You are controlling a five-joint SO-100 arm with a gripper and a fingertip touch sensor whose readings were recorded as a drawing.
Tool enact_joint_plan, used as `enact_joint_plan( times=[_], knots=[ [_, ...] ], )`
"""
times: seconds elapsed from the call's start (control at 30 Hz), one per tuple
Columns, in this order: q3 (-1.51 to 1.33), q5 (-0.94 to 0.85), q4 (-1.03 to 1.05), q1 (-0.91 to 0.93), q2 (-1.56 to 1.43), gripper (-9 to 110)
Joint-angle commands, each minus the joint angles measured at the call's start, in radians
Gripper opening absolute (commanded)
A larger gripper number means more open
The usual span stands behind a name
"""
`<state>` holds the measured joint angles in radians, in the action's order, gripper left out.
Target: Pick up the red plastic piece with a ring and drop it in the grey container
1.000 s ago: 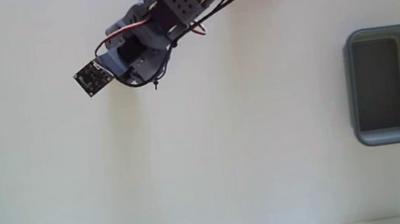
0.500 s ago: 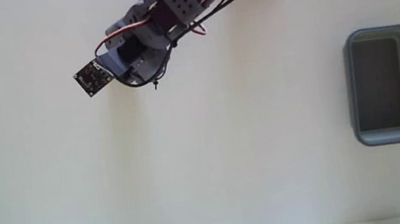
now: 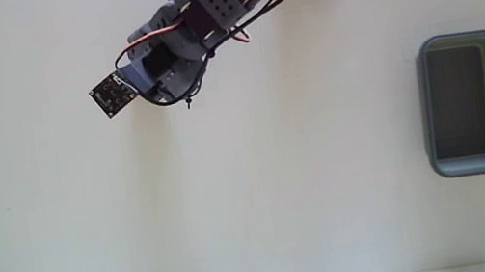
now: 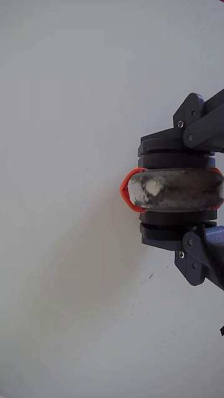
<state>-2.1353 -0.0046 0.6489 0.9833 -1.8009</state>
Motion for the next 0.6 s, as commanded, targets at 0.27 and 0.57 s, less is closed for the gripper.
enact_joint_plan(
  times=[0.27,0.57],
  knots=[
    [0.004,0.005,-0.009,0.025,-0.021,22],
    [0.004,0.005,-0.009,0.025,-0.021,22]
  ],
)
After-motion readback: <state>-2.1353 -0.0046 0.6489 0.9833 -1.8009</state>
